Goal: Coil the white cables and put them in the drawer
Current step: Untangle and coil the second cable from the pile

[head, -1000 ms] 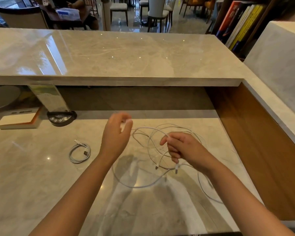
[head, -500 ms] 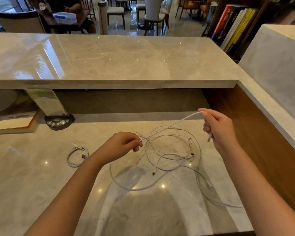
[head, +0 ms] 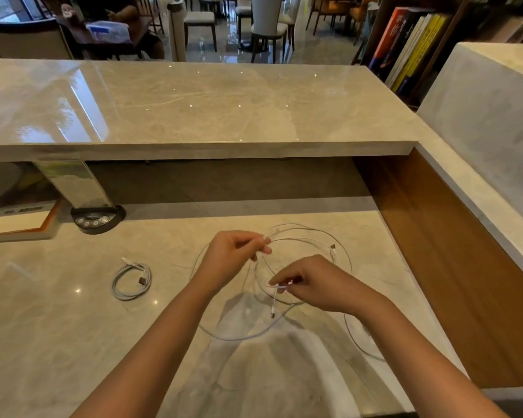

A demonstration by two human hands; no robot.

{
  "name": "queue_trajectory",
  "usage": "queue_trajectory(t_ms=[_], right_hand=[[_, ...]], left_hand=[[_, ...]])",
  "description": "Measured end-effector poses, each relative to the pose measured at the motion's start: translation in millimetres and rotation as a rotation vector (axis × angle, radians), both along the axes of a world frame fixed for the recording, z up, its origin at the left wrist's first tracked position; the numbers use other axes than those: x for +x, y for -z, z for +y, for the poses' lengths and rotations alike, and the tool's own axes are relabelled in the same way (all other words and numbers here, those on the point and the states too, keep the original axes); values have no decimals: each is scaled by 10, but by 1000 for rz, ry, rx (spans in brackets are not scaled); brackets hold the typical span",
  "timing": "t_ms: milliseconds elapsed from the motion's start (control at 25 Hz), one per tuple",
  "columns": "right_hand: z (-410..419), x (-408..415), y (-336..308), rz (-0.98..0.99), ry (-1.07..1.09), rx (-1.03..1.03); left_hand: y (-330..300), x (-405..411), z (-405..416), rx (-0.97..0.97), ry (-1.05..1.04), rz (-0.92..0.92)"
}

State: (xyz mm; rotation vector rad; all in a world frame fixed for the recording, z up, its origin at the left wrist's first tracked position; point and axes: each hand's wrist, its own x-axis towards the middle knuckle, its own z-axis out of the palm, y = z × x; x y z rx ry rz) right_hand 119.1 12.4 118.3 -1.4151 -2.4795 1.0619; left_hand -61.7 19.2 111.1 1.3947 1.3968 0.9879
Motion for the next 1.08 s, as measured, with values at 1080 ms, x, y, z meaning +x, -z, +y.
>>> queue_trajectory(t_ms=[1080], right_hand=[[74,52,-313,801,502,-369]], left_hand=[[-169,-12,-105,-32,172,-41]])
